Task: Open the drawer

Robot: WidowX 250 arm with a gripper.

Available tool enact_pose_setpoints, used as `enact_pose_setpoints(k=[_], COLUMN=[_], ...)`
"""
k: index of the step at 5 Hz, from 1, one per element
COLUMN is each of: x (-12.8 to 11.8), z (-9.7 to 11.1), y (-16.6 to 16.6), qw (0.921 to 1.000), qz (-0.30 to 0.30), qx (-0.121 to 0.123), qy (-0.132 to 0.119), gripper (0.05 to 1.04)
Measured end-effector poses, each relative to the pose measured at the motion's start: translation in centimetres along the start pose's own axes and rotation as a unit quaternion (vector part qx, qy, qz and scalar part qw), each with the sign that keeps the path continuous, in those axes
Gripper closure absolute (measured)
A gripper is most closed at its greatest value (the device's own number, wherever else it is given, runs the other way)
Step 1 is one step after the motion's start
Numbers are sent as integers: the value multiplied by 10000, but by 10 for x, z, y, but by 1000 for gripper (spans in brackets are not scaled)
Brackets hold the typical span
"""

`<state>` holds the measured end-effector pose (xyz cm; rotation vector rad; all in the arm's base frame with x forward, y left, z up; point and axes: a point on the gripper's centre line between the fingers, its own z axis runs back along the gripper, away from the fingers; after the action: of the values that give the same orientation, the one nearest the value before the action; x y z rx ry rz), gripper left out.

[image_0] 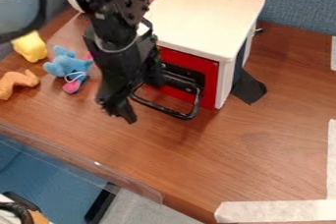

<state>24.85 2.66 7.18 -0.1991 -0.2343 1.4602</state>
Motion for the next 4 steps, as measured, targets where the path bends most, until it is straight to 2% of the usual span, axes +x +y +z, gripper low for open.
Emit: enact_pose_setpoints(k=[2,4], x=[-6,-8], z=[-22,-35], y=[-14,-18], qw=[9995,9995], qz=[-1,66], qx=[-110,-17], qy=[293,308], gripper=[83,83])
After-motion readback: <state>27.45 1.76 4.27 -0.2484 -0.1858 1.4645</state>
